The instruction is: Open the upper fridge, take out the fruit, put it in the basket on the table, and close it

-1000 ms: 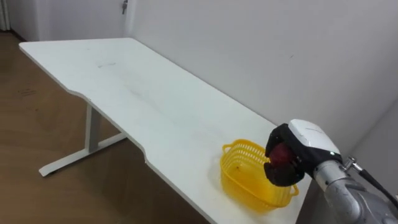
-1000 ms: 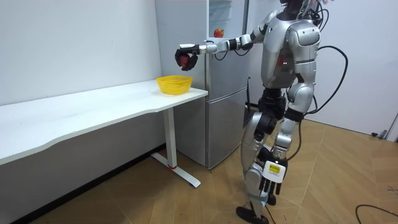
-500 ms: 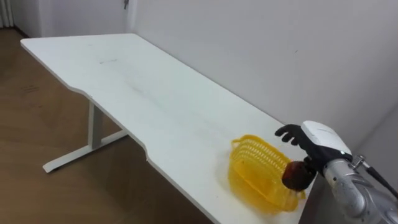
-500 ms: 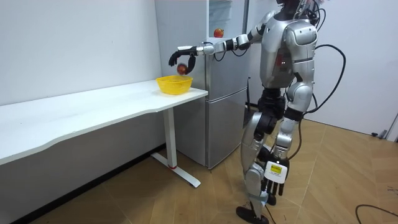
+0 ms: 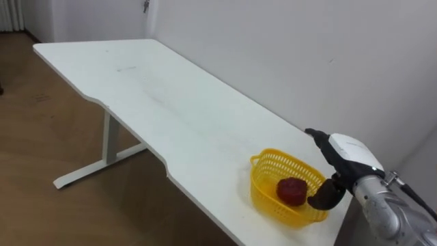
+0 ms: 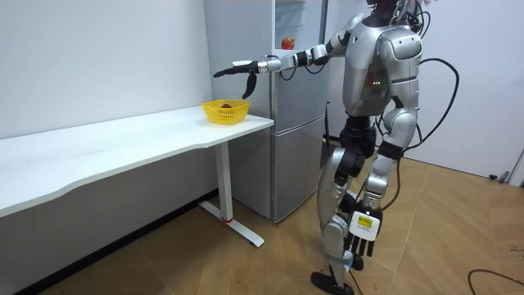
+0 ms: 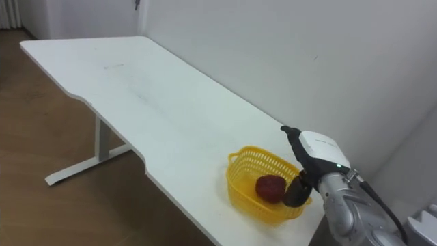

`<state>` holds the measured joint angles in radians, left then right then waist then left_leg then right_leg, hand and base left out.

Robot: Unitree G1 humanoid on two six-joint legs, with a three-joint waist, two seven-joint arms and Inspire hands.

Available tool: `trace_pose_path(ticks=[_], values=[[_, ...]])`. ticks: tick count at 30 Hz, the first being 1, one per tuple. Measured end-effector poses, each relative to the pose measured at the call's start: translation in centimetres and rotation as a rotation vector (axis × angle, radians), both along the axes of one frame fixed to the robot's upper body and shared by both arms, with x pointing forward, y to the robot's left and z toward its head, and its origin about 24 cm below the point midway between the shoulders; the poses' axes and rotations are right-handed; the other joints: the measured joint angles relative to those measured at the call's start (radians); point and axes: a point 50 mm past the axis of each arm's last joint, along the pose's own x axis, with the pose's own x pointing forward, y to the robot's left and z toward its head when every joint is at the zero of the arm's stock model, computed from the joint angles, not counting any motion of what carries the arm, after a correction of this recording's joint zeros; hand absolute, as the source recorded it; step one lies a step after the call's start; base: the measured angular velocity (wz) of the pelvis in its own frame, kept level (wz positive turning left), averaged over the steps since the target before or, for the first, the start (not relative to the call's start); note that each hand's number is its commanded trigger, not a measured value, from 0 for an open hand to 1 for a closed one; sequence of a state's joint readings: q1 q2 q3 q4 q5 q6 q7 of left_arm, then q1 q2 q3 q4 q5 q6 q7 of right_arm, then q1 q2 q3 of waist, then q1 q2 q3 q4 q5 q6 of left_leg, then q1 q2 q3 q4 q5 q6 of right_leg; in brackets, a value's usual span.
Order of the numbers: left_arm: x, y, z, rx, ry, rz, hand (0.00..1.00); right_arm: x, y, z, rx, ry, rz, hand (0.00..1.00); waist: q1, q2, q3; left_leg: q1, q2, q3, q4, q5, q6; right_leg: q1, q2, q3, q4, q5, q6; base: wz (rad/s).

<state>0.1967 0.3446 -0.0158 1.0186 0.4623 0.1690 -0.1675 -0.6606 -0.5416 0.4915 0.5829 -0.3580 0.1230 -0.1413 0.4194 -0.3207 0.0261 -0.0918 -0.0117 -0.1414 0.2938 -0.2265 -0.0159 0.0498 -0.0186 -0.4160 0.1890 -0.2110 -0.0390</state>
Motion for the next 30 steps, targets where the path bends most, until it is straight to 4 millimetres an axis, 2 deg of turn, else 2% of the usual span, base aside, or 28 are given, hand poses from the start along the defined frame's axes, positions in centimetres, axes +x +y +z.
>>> trace_pose_path(ticks=[13,16,20,21,23,24,25,28,30], values=[[-0.2,0.0,0.0,0.0,0.001,0.003,0.0,0.0,0.0,0.0,0.001,-0.001,0.001,0.0,0.0,0.003,0.0022,0.003,0.0,0.002,-0.002,0.0,0.0,0.0,0.0,0.002,0.0,0.0,0.0,0.0],[-0.3,0.0,0.0,0.001,0.001,0.003,0.0,0.0,0.1,0.1,0.004,-0.003,0.004,0.0,-0.001,0.006,0.0049,0.005,0.0,0.002,-0.003,0.0,0.0,0.001,0.0,0.003,0.001,0.0,0.0,0.0],[-0.2,-0.1,0.0,0.007,-0.005,0.002,0.0,0.0,0.1,0.1,0.04,0.0,0.003,0.0,-0.003,0.005,0.0044,0.005,0.0,0.003,-0.003,0.0,0.0,0.001,0.0,0.005,0.001,0.0,0.0,0.0],[-0.2,-0.1,0.0,0.008,-0.007,0.002,0.0,0.0,0.2,0.1,0.043,-0.002,0.005,0.0,-0.003,0.002,0.0014,0.005,0.001,0.003,-0.003,0.0,0.0,0.001,0.0,0.006,0.001,0.0,0.0,0.0],[-0.2,-0.1,0.0,0.023,-0.02,0.001,0.0,0.0,0.8,0.8,0.053,-0.027,0.031,0.0,-0.011,0.004,0.003,0.005,0.001,0.003,0.0,0.0,0.0,0.002,0.0,0.007,0.001,0.0,0.0,0.0],[-0.2,-0.1,0.0,0.026,-0.023,0.001,0.0,0.0,1.0,1.0,0.058,-0.04,0.04,0.0,-0.016,0.008,0.0065,0.005,0.001,0.002,0.003,0.0,0.0,0.003,0.0,0.006,0.0,0.0,0.0,0.06],[-0.2,-0.1,0.0,0.028,-0.03,0.007,0.0,0.0,1.5,1.7,0.068,-0.072,0.061,0.0,-0.029,0.008,0.0056,0.001,0.001,0.0,0.013,0.0,0.0,0.004,0.001,0.003,0.0,0.0,0.0,0.07],[-0.2,-0.4,-0.1,0.024,-0.034,0.01,0.0,-0.2,2.7,3.7,0.105,-0.175,0.118,0.0,-0.057,0.023,0.0134,0.0,0.001,0.003,0.019,-0.001,0.0,0.004,0.001,0.005,-0.001,0.002,0.0,0.0],[-0.4,-0.5,-0.1,0.02,-0.035,0.011,0.0,-0.6,3.7,5.2,0.128,-0.244,0.162,0.0,-0.066,0.03,0.012,0.003,0.002,0.01,0.02,-0.001,0.001,0.004,0.002,0.01,-0.001,0.004,0.0,-0.12]])
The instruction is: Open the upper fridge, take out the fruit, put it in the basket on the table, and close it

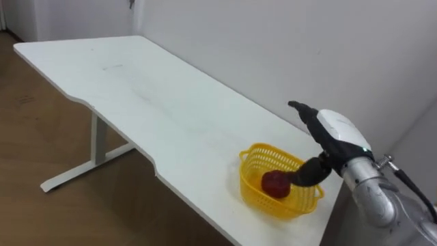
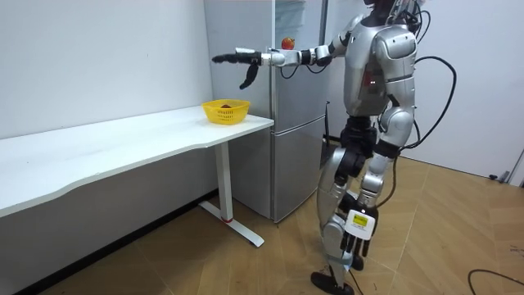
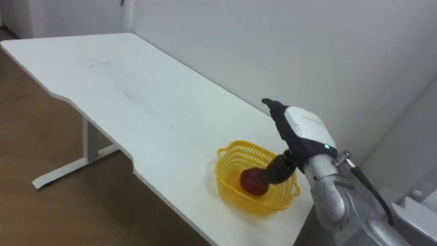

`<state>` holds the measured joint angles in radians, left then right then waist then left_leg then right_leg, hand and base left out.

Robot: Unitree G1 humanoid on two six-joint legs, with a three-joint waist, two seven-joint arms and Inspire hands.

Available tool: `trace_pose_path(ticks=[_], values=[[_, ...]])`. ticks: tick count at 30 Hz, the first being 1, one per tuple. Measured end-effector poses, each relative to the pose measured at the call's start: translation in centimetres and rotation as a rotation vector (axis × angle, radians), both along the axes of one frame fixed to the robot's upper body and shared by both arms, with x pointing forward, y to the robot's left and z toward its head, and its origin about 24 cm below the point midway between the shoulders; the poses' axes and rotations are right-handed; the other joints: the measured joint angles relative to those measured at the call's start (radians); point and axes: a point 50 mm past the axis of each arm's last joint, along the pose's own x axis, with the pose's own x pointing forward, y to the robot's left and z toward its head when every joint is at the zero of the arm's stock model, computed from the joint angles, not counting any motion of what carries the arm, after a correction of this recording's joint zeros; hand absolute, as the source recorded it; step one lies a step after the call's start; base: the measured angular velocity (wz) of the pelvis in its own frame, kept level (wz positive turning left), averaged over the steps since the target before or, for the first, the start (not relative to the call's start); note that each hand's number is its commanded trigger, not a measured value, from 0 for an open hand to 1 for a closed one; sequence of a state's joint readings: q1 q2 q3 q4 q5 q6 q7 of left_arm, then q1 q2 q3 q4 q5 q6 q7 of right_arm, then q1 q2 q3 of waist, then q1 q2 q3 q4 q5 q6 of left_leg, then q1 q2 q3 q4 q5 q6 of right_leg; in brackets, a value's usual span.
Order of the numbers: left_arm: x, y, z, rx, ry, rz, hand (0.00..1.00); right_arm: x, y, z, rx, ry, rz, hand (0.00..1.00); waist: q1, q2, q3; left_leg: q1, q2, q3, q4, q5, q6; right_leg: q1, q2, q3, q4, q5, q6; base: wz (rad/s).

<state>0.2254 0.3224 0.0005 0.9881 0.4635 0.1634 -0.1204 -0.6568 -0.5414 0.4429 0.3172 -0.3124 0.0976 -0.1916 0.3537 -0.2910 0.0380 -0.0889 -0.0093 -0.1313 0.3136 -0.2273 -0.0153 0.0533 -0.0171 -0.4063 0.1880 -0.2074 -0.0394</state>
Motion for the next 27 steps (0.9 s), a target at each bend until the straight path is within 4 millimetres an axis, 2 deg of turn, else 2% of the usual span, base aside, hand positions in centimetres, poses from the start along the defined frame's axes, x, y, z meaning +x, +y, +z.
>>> trace_pose_path(ticks=[3,4,5,6,8,11,15,16,20,25,27], values=[[0.1,-0.1,0.1,0.005,-0.017,-0.006,0.0,-0.7,1.4,2.0,0.043,-0.103,0.069,0.0,-0.022,0.007,-0.003,0.012,0.004,0.015,-0.007,0.0,0.0,0.002,0.002,0.015,0.0,0.002,-0.001,-0.15],[0.0,-0.2,0.1,0.011,-0.019,-0.009,0.0,-1.2,2.1,2.9,0.054,-0.145,0.1,0.0,-0.029,0.012,-0.0078,0.015,0.004,0.02,-0.008,0.0,0.0,0.002,0.002,0.02,0.001,0.003,-0.001,-0.13],[-0.1,-0.3,0.0,0.016,-0.024,-0.006,0.0,-1.7,2.7,3.6,0.073,-0.188,0.131,0.0,-0.042,0.021,-0.0119,0.025,0.006,0.027,-0.01,-0.001,0.001,0.005,0.003,0.029,0.0,0.004,-0.001,-0.16],[-0.2,-0.4,-0.1,0.018,-0.024,-0.004,0.0,-2.1,2.9,4.0,0.089,-0.212,0.149,0.0,-0.044,0.027,-0.0119,0.033,0.006,0.033,-0.013,-0.001,0.001,0.01,0.003,0.036,0.0,0.005,0.0,-0.28],[-1.5,-0.9,-0.3,0.018,-0.004,0.008,0.0,-3.3,3.8,5.2,0.137,-0.285,0.216,0.0,-0.052,0.055,-0.0212,0.073,0.011,0.064,-0.033,-0.002,0.005,0.033,0.003,0.063,0.0,0.007,0.003,-0.38],[-2.7,-0.9,-0.4,0.022,0.02,0.02,0.0,-4.3,4.2,5.8,0.164,-0.346,0.249,0.0,-0.078,0.074,-0.0308,0.123,0.014,0.081,-0.07,-0.002,0.005,0.06,0.003,0.082,0.0,0.007,0.004,-0.25],[-3.0,-1.0,-0.5,0.019,0.017,0.035,0.0,-5.1,4.2,7.4,0.196,-0.421,0.268,0.0,-0.108,0.083,-0.0355,0.135,0.019,0.102,-0.077,-0.001,0.006,0.06,0.007,0.106,0.002,0.007,0.003,-0.18],[-3.1,-1.1,-0.5,0.015,0.02,0.037,0.0,-5.5,4.2,8.1,0.204,-0.453,0.278,0.0,-0.126,0.086,-0.0371,0.137,0.02,0.106,-0.077,-0.001,0.006,0.06,0.008,0.112,0.002,0.008,0.003,-0.14],[-3.4,-1.5,-0.7,-0.001,0.015,0.053,0.0,-8.0,4.1,10.6,0.277,-0.627,0.334,0.0,-0.141,0.102,-0.0353,0.16,0.029,0.143,-0.088,-0.001,0.007,0.066,0.014,0.136,-0.003,0.017,0.002,-0.26],[-3.8,-1.9,-0.9,-0.021,0.017,0.055,0.0,-9.8,3.7,12.1,0.362,-0.801,0.359,0.0,-0.175,0.115,-0.0305,0.181,0.032,0.161,-0.093,-0.001,0.007,0.071,0.019,0.158,-0.002,0.017,0.001,-0.12],[-3.9,-2.1,-1.0,-0.028,0.021,0.058,0.0,-10.2,3.2,12.2,0.381,-0.836,0.342,0.0,-0.188,0.12,-0.0311,0.187,0.033,0.165,-0.095,-0.001,0.007,0.075,0.019,0.16,-0.002,0.018,0.001,-0.07]])
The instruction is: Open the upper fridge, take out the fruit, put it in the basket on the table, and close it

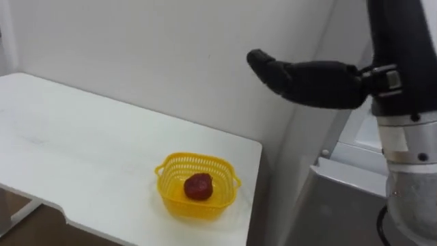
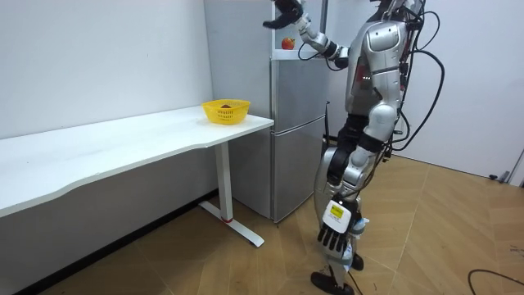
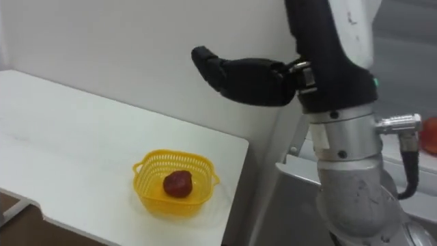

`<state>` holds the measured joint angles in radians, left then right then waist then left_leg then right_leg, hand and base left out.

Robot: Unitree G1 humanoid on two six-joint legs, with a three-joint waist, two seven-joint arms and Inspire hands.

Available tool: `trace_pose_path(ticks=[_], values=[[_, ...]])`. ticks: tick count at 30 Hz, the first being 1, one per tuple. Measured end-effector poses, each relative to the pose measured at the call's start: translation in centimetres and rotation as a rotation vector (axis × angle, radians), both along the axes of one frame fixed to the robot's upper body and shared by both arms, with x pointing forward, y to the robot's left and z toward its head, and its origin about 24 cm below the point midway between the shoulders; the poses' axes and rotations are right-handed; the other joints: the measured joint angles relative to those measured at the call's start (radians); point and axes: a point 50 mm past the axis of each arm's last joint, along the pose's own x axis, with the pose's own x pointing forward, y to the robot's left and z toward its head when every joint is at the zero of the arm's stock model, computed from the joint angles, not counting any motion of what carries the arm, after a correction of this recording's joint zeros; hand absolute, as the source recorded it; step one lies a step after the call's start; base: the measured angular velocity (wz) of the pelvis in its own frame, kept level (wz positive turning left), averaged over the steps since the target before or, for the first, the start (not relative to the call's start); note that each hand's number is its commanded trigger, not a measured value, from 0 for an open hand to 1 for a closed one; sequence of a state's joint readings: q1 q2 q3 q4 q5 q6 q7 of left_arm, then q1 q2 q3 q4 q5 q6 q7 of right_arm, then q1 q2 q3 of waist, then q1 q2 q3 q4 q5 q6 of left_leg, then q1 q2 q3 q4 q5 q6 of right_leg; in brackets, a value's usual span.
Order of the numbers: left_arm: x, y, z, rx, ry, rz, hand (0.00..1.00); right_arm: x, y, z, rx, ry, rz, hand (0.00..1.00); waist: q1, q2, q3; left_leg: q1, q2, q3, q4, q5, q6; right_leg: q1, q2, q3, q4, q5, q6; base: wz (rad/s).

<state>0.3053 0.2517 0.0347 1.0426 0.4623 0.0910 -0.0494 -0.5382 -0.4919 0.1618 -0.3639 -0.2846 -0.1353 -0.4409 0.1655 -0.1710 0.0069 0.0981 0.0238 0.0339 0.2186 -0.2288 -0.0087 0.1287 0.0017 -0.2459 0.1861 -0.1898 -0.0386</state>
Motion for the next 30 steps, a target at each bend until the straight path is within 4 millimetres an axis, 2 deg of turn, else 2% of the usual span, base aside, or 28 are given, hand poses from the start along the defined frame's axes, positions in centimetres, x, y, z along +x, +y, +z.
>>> trace_pose_path(ticks=[2,5,7,11,13,15,17,19,20,22,25,27,29,30], values=[[0.1,-0.3,-0.1,-0.01,-0.006,0.0,0.0,-0.4,-0.9,-0.2,0.033,-0.023,-0.028,0.0,-0.008,0.009,-0.0031,0.006,0.0,0.008,-0.008,0.0,0.0,0.001,0.001,0.012,0.0,0.0,0.0,-0.09],[-0.4,-0.8,-0.3,-0.024,0.007,0.011,0.0,-0.8,-1.7,-0.2,0.043,-0.046,-0.083,0.0,-0.024,0.03,-0.0031,0.033,0.001,0.022,-0.021,0.0,0.0,0.012,0.002,0.023,0.0,0.0,0.0,-0.15],[-0.6,-0.9,-0.4,-0.03,0.021,0.016,0.0,-1.4,-2.1,0.0,0.06,-0.077,-0.093,0.0,-0.033,0.039,-0.0069,0.042,0.003,0.038,-0.029,0.0,0.0,0.013,0.002,0.031,0.001,0.0,0.0,-0.2],[-1.1,-1.1,-0.5,-0.043,0.032,0.023,0.0,-2.7,-3.4,1.2,0.095,-0.173,-0.123,0.0,-0.087,0.05,-0.0124,0.048,0.004,0.046,-0.03,0.0,0.0,0.016,0.003,0.036,0.001,0.0,0.0,-0.07],[-0.7,-1.1,-0.5,-0.046,0.014,0.018,0.0,-3.1,-4.1,1.6,0.125,-0.211,-0.146,0.0,-0.108,0.054,-0.0131,0.05,0.004,0.048,-0.029,0.0,0.001,0.015,0.002,0.04,0.001,0.0,0.0,-0.04],[-0.5,-1.1,-0.5,-0.048,0.007,0.015,0.0,-3.4,-4.6,1.9,0.147,-0.238,-0.168,0.0,-0.114,0.061,-0.0123,0.053,0.004,0.055,-0.031,-0.001,0.001,0.015,0.003,0.048,0.002,0.0,0.0,-0.11],[0.1,-1.1,-0.5,-0.05,-0.01,0.009,0.0,-3.5,-5.1,2.0,0.171,-0.257,-0.189,0.0,-0.13,0.073,-0.0111,0.058,0.004,0.058,-0.031,-0.001,0.002,0.017,0.002,0.05,0.003,0.0,0.0,-0.05],[0.3,-1.2,-0.5,-0.054,-0.021,0.004,0.0,-3.5,-5.3,1.9,0.176,-0.26,-0.196,0.0,-0.135,0.085,-0.0089,0.069,0.004,0.063,-0.033,-0.002,0.002,0.019,0.003,0.054,0.004,0.0,0.0,-0.06],[0.5,-1.2,-0.5,-0.057,-0.024,-0.002,0.0,-3.5,-5.6,1.9,0.178,-0.261,-0.205,0.0,-0.137,0.091,-0.0116,0.072,0.004,0.065,-0.036,-0.002,0.003,0.02,0.003,0.055,0.004,0.0,0.001,-0.06],[0.6,-1.3,-0.5,-0.06,-0.031,-0.005,0.0,-3.6,-5.9,1.8,0.183,-0.263,-0.214,0.0,-0.138,0.096,-0.0091,0.075,0.005,0.069,-0.037,-0.002,0.002,0.02,0.004,0.058,0.003,0.0,0.001,-0.04],[0.5,-1.3,-0.5,-0.065,-0.026,-0.004,0.0,-3.0,-6.5,1.1,0.198,-0.212,-0.225,0.0,-0.139,0.096,-0.0066,0.087,0.005,0.073,-0.04,-0.002,0.002,0.029,0.005,0.064,-0.001,0.0,0.001,-0.05],[0.3,-1.4,-0.6,-0.07,-0.018,-0.002,0.0,-2.5,-7.1,0.5,0.215,-0.168,-0.241,0.0,-0.136,0.091,-0.0042,0.09,0.005,0.076,-0.042,-0.002,0.002,0.03,0.006,0.068,-0.001,-0.001,0.001,-0.05],[0.3,-1.4,-0.6,-0.071,-0.018,-0.001,0.0,-1.9,-8.0,-0.6,0.226,-0.097,-0.274,0.0,-0.133,0.079,0.0024,0.088,0.004,0.077,-0.041,-0.002,0.002,0.028,0.007,0.073,-0.001,-0.001,0.001,0.0],[0.3,-1.4,-0.6,-0.072,-0.016,0.0,0.0,-1.7,-8.2,-0.8,0.23,-0.08,-0.279,0.0,-0.132,0.077,0.0023,0.087,0.004,0.078,-0.041,-0.002,0.002,0.027,0.008,0.076,-0.001,-0.001,0.001,0.0]])
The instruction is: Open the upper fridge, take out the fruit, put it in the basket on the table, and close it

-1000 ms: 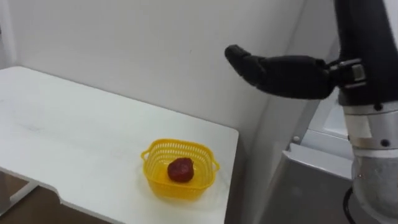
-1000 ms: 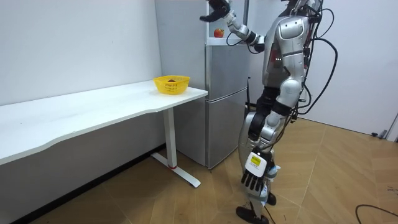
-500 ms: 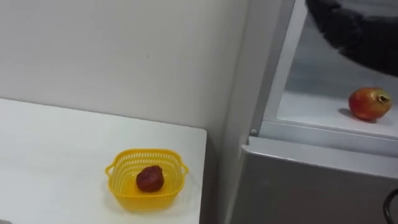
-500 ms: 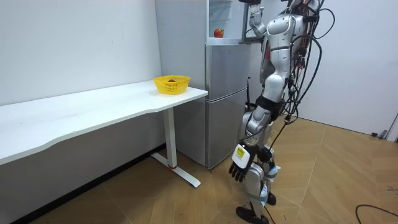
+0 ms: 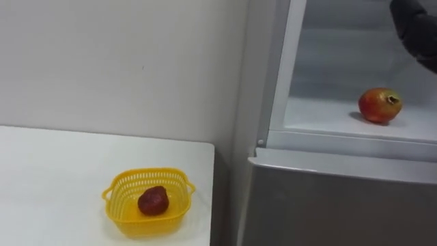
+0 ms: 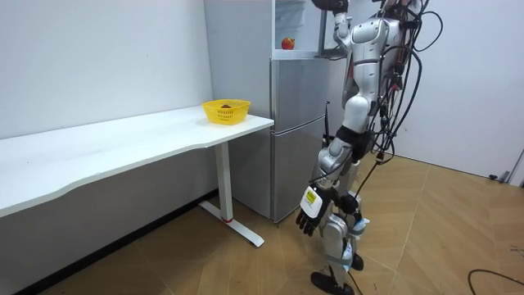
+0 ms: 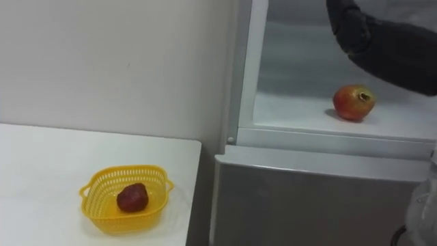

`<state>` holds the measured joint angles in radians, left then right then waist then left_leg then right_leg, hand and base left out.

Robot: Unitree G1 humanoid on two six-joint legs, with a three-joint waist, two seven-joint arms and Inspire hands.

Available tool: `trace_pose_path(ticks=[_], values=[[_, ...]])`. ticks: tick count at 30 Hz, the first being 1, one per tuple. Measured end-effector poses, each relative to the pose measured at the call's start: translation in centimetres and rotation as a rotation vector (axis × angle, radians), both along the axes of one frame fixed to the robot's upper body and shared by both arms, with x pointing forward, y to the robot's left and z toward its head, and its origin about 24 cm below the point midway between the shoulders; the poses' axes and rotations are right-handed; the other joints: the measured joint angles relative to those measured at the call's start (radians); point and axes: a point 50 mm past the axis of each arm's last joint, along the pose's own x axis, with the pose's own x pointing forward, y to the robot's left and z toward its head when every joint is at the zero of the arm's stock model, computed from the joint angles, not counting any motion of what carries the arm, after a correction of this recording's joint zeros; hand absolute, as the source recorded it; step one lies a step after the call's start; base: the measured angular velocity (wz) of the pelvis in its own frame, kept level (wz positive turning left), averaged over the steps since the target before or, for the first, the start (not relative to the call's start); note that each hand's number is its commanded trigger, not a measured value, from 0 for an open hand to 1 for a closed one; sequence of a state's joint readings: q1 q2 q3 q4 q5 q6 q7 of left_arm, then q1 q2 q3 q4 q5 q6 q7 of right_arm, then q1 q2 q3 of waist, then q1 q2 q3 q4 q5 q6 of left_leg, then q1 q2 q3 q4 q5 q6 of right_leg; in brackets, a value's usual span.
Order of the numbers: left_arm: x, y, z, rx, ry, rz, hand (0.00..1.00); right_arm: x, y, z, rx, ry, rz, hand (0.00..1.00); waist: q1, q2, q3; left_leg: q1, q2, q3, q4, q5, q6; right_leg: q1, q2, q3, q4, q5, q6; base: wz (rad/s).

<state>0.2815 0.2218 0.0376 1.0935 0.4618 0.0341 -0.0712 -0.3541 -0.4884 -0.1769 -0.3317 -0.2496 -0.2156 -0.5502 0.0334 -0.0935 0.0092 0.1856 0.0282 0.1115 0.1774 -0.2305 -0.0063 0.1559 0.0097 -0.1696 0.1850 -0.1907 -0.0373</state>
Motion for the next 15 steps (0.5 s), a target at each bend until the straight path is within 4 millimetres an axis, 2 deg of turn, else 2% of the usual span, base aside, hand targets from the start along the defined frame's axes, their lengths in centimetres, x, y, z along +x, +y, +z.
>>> trace_pose_path(ticks=[8,15], values=[[-0.9,-0.1,0.0,-0.016,0.031,0.006,0.0,2.3,-2.4,-2.9,0.109,0.199,-0.064,0.0,0.003,-0.011,-0.0064,-0.002,-0.001,-0.007,0.001,-0.001,0.001,-0.004,0.0,0.001,-0.002,-0.002,0.003,0.0],[-1.0,-0.1,0.0,-0.02,0.038,0.007,0.0,3.2,-3.5,-4.2,0.174,0.293,-0.064,0.0,0.005,-0.013,-0.0076,-0.003,-0.001,-0.01,0.003,-0.001,0.001,0.0,-0.001,0.0,0.0,-0.002,0.003,0.0]])
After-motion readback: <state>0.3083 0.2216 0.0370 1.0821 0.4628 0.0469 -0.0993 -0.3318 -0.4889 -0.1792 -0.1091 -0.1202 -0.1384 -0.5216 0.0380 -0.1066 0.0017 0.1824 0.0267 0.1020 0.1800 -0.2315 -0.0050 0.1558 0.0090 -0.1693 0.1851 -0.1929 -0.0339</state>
